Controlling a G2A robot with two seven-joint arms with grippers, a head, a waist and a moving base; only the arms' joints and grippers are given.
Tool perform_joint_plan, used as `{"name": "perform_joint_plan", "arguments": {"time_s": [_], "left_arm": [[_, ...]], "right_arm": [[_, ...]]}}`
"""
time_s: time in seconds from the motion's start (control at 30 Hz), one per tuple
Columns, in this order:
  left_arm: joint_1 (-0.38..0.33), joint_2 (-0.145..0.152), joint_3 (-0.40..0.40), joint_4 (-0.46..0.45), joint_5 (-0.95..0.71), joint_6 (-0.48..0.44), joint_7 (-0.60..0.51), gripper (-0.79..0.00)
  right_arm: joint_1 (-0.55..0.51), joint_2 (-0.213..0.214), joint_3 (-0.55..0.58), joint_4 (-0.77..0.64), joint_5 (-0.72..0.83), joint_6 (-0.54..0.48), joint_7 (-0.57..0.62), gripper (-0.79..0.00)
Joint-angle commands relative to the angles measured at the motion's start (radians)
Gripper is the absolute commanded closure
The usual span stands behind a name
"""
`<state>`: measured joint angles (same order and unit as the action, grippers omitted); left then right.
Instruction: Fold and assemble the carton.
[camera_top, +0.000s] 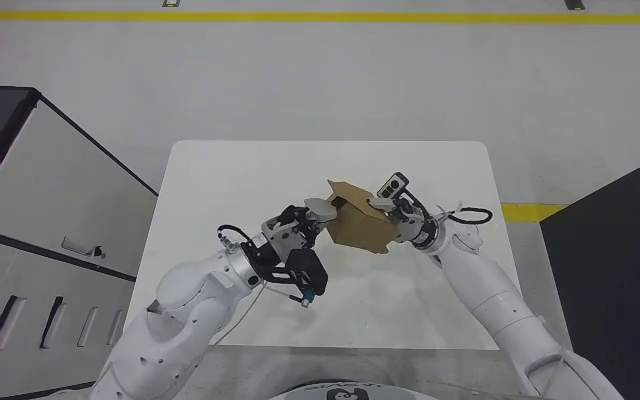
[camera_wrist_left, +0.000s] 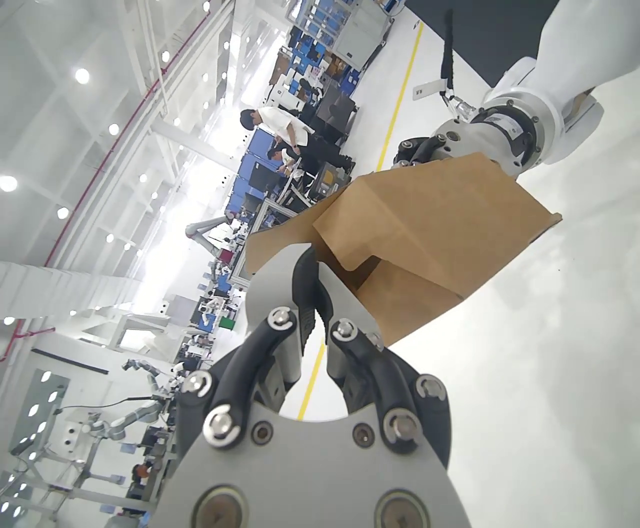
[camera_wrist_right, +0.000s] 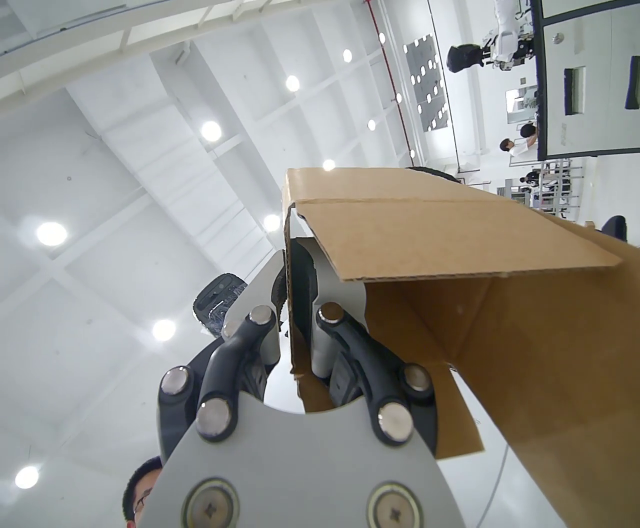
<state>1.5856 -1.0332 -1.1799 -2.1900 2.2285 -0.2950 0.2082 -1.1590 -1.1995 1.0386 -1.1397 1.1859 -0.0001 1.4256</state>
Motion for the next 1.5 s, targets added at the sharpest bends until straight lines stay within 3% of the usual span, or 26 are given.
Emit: {"name": "perform_joint_plan", "arguments": {"time_s": [0.0, 0.63, 1.47], "left_arm": [[-0.001, -0.001, 0.007, 0.000, 0.013, -0.001, -0.003, 0.000], [-0.022, -0.001, 0.034, 0.013, 0.019, -0.064, 0.035, 0.000], [-0.013, 0.004, -0.026, 0.040, -0.126, -0.106, 0.110, 0.000]], "right_arm": [[-0.001, 0.000, 0.002, 0.001, -0.006, 0.005, 0.000, 0.000], [-0.002, -0.011, 0.003, 0.006, -0.040, 0.027, 0.025, 0.000], [-0.005, -0.023, 0.013, 0.011, -0.054, 0.009, 0.073, 0.000]]}}
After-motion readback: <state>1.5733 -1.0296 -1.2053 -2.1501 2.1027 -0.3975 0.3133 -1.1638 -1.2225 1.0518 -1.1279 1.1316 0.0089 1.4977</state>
